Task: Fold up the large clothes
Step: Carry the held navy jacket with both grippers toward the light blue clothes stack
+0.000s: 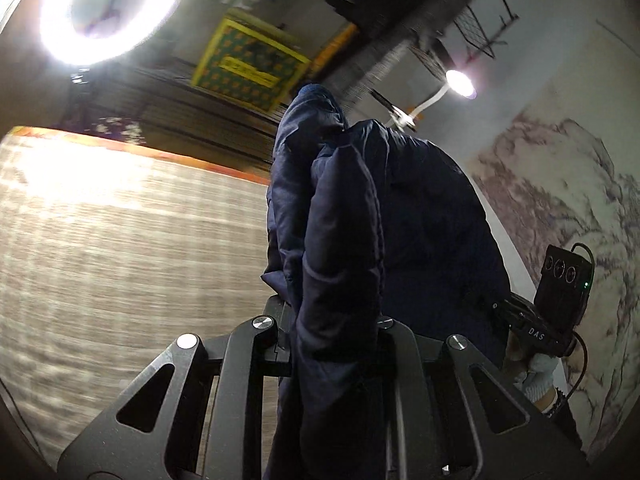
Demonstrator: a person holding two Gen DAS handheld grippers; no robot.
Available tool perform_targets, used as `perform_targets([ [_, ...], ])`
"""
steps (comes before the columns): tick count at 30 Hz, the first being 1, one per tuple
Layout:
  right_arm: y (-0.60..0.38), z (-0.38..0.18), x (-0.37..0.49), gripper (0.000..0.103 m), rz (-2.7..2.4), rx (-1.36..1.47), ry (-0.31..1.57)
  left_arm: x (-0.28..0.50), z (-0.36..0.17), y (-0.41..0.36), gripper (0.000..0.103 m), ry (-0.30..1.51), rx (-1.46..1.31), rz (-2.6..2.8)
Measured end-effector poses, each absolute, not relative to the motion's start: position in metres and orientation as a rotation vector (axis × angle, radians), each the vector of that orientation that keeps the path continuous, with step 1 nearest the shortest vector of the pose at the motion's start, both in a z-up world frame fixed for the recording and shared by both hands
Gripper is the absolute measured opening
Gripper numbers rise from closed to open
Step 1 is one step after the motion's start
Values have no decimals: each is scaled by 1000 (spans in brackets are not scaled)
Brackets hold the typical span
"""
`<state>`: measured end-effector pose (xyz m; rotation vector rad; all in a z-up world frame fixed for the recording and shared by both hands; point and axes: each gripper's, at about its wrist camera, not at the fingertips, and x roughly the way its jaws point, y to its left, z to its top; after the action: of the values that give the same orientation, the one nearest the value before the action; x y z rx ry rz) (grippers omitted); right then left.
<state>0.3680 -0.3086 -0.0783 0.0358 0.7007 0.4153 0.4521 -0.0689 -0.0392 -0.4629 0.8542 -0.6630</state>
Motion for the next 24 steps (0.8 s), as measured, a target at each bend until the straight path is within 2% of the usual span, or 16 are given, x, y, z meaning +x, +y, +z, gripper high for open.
perform_targets([
  [11,-442,-47,307,20,271,18,673,448,-40,-231,14,884,-427,-816],
  [24,-572,-27,315,19,131,-35,655,474,-52,-390,14,906,-372,-919],
])
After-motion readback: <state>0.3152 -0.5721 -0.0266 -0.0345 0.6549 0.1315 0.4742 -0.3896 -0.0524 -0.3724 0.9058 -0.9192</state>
